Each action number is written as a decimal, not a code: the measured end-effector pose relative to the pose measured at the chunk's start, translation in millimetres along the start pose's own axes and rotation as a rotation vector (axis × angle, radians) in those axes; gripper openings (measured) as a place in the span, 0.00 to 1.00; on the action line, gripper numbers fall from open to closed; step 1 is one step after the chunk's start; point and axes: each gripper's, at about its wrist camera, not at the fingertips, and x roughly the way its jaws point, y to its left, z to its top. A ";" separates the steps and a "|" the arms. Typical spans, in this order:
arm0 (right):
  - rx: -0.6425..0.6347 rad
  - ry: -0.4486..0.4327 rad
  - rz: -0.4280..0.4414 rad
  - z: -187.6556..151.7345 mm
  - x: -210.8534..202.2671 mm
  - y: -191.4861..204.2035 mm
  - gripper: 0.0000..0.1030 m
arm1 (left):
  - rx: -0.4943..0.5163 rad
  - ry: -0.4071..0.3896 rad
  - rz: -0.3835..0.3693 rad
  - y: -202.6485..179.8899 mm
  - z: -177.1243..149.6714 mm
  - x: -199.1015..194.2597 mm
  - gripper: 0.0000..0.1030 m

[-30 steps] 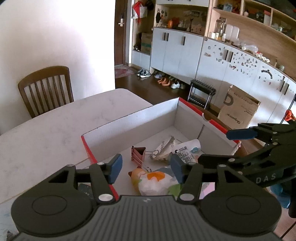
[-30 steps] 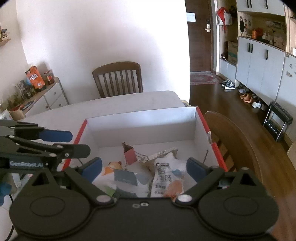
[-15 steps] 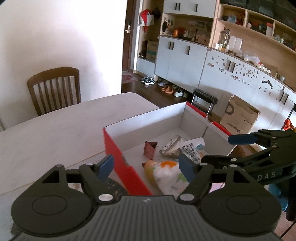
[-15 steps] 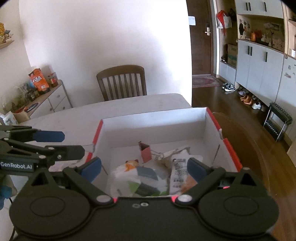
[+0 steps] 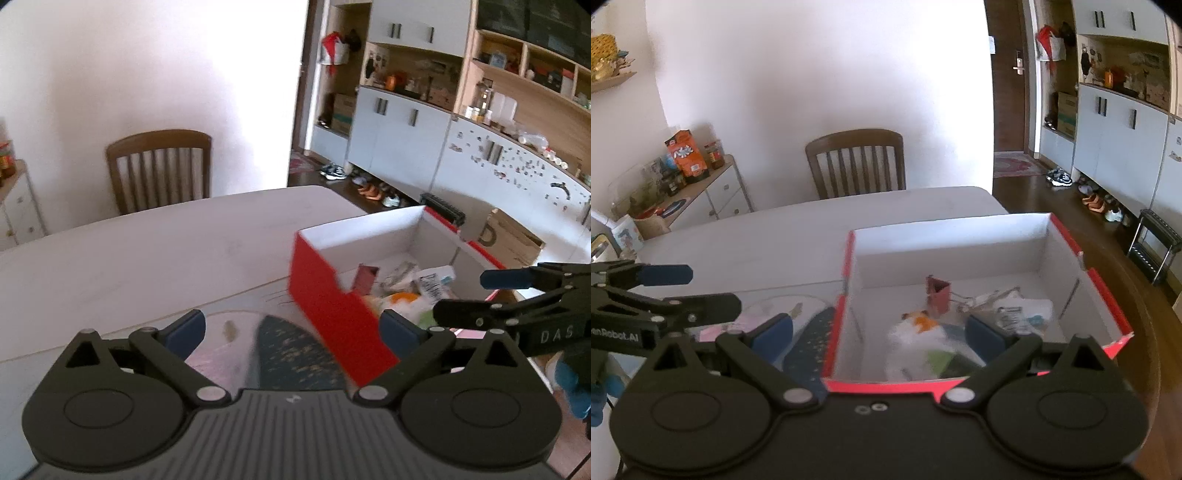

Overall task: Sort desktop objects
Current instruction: 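Move both grippers back from the red box toward the remaining table items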

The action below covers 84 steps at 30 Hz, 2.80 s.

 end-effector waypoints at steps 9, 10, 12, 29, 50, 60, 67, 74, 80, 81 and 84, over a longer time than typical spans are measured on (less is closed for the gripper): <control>-0.018 0.022 0.023 -8.3 10.4 48.3 0.97 | -0.031 -0.008 0.057 44.9 -30.7 -25.3 1.00; -0.020 0.024 0.023 -9.2 11.3 53.1 0.97 | -0.034 -0.007 0.065 50.0 -35.1 -27.0 1.00; -0.025 0.027 0.024 -10.8 13.8 63.2 0.97 | -0.040 0.001 0.069 58.9 -43.4 -29.5 1.00; -0.087 0.065 0.025 -21.6 53.7 135.4 0.97 | -0.066 0.102 0.107 126.9 -106.3 -41.7 1.00; -0.074 0.140 -0.020 -30.0 136.9 173.1 0.97 | -0.064 0.207 0.154 165.9 -144.0 -20.1 1.00; -0.079 0.179 -0.044 -33.8 170.6 185.5 0.96 | -0.052 0.218 0.145 168.7 -150.2 -14.7 0.97; -0.076 0.206 -0.065 -36.2 185.4 187.8 0.95 | -0.028 0.220 0.134 167.2 -150.9 -12.2 0.85; -0.073 0.224 -0.063 -37.2 191.6 186.1 0.93 | 0.000 0.241 0.123 165.3 -151.8 -6.0 0.61; -0.084 0.230 -0.054 -35.6 194.7 187.4 0.89 | 0.025 0.248 0.117 161.7 -150.1 -0.7 0.47; -0.086 0.230 -0.054 -35.5 195.1 187.7 0.89 | 0.029 0.248 0.114 161.1 -149.5 0.2 0.43; -0.086 0.228 -0.052 -35.7 195.7 187.4 0.88 | 0.041 0.250 0.104 158.3 -147.4 2.5 0.36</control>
